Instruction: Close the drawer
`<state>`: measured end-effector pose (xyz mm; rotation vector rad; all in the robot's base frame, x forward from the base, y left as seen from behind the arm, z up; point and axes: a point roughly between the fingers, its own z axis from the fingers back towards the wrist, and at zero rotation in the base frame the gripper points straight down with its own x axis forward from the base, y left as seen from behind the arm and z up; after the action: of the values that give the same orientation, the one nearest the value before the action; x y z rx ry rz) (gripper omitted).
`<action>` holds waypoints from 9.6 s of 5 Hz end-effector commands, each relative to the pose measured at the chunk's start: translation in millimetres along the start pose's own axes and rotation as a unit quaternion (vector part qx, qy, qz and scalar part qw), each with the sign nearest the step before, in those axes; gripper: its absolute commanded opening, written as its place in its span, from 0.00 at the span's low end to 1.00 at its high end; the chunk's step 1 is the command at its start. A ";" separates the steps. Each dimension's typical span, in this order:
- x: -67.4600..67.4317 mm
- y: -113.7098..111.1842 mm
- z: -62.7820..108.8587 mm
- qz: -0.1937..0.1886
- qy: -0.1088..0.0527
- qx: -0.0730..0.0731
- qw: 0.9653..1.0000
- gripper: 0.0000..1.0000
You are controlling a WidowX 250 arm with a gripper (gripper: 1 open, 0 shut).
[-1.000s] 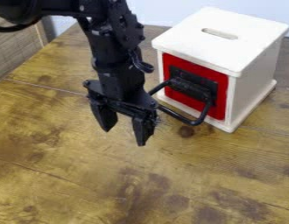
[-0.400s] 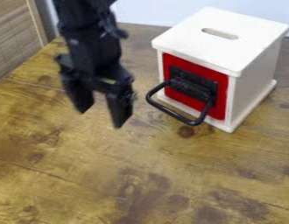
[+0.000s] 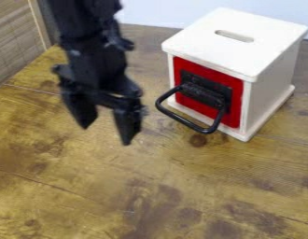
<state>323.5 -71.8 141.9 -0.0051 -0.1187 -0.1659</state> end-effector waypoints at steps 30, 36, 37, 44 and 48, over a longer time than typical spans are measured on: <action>15.9 -15.1 9.0 0.012 -0.033 0.000 0.999 1.00; 20.5 41.3 6.1 0.010 -0.019 0.002 1.000 1.00; 23.5 34.0 9.7 -0.008 -0.019 0.001 1.000 1.00; 32.1 49.5 8.4 0.005 -0.020 0.001 1.000 1.00; 37.6 19.5 7.9 0.013 -0.023 0.002 1.000 1.00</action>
<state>357.1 -52.0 130.2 -0.0021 -0.0923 -0.1212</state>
